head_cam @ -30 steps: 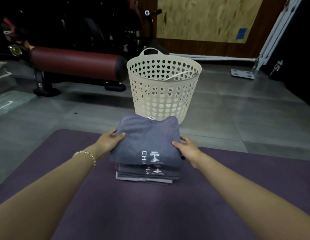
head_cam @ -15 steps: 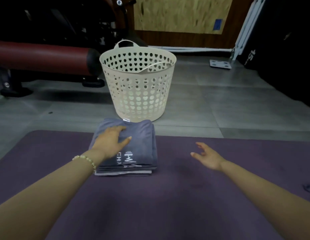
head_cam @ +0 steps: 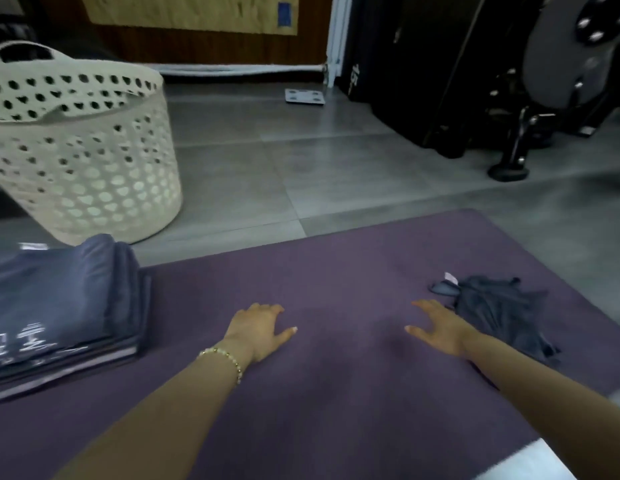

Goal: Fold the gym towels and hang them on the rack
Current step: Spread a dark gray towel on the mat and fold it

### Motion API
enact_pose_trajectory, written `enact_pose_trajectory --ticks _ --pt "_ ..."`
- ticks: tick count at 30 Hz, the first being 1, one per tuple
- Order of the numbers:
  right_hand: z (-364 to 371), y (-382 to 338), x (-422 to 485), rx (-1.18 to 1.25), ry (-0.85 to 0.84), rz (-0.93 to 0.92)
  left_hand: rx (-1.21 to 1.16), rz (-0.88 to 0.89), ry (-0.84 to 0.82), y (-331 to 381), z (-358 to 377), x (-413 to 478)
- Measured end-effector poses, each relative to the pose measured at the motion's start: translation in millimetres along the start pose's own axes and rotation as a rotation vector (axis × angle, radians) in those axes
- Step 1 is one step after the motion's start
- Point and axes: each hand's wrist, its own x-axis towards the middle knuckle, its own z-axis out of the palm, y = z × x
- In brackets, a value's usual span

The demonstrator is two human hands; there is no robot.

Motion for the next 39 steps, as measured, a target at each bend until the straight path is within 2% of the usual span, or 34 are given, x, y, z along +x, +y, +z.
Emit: enact_pose_trajectory --ticks 6,10,13,16,20,22,24,27,30,31,34,36,39 --pt "26 128 -18 0.165 0.197 0.202 -0.002 0.092 -0.105 93 42 49" --pt "39 181 -19 0.206 0.244 0.226 -0.010 0.153 -0.175 135 68 75" --pt "41 205 -11 0.259 0.314 0.290 -0.032 0.186 -0.200 157 90 92" --pt "44 218 -3 0.291 0.296 0.366 -0.035 0.177 -0.312 171 114 98" --pt "50 215 7 0.127 0.309 0.407 -0.004 0.150 -0.369 175 133 95" --pt "49 204 12 0.164 0.279 0.377 -0.067 0.138 -0.369 174 134 94" --pt "49 184 17 0.345 0.253 0.277 -0.200 0.114 -0.364 174 133 98" --pt "59 122 17 0.568 0.248 -0.032 -0.724 -0.020 -0.330 185 124 99" --pt "73 45 5 0.679 0.100 -0.294 -1.279 -0.265 -0.505 189 102 94" --pt "75 25 1 0.699 0.036 -0.337 -1.366 -0.324 -0.516 183 95 92" --pt "76 -10 -6 0.760 -0.076 -0.377 -1.356 -0.346 -0.412 157 84 85" --pt "74 -21 -9 0.761 -0.121 -0.395 -1.323 -0.377 -0.224 134 79 82" --pt "74 -28 -6 0.810 0.004 -0.382 -1.394 -0.387 -0.039 99 69 73"
